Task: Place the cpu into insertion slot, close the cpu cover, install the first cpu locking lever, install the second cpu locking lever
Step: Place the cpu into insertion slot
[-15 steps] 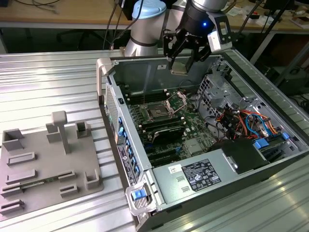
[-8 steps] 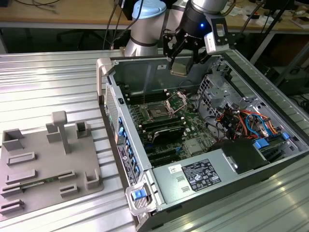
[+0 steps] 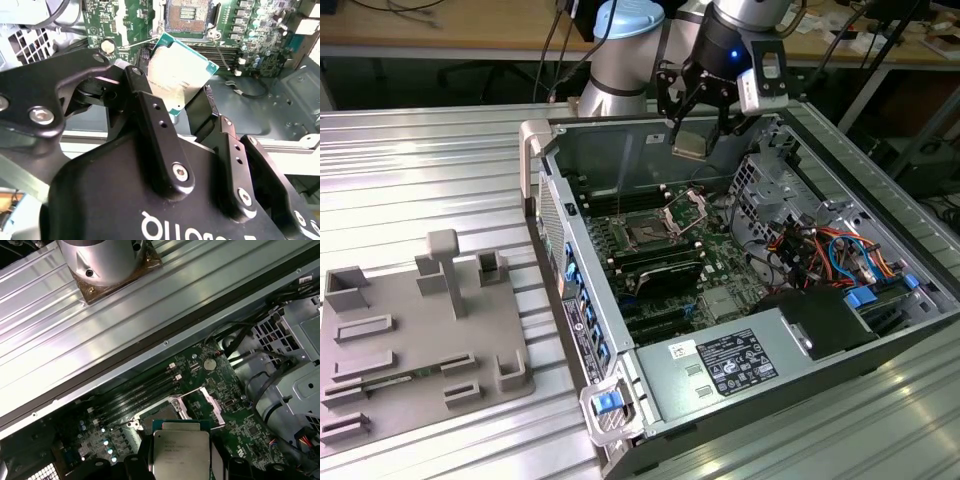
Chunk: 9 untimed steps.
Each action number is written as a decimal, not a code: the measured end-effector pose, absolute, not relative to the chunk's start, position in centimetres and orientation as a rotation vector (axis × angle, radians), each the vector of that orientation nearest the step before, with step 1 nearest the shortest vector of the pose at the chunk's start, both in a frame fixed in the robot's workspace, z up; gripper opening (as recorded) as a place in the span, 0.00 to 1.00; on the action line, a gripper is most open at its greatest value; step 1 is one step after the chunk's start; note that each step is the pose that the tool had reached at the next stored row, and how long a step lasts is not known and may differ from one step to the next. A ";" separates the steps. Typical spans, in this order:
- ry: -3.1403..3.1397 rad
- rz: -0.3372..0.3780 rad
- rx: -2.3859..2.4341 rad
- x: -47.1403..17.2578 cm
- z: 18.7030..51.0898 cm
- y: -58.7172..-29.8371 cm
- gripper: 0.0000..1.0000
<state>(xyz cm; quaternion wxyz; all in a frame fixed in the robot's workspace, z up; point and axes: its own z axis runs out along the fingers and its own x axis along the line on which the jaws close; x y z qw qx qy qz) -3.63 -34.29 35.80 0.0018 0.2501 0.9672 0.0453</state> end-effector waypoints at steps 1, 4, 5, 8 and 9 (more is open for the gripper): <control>3.033 0.142 0.792 -3.7 35.8 -34.3 0.55; 3.031 0.142 0.798 -3.7 35.8 -34.3 0.55; 3.031 0.142 0.798 -3.7 35.8 -34.3 0.55; 3.030 0.142 0.800 -3.7 35.8 -34.3 0.55; 3.029 0.142 0.806 -3.7 35.8 -34.3 0.55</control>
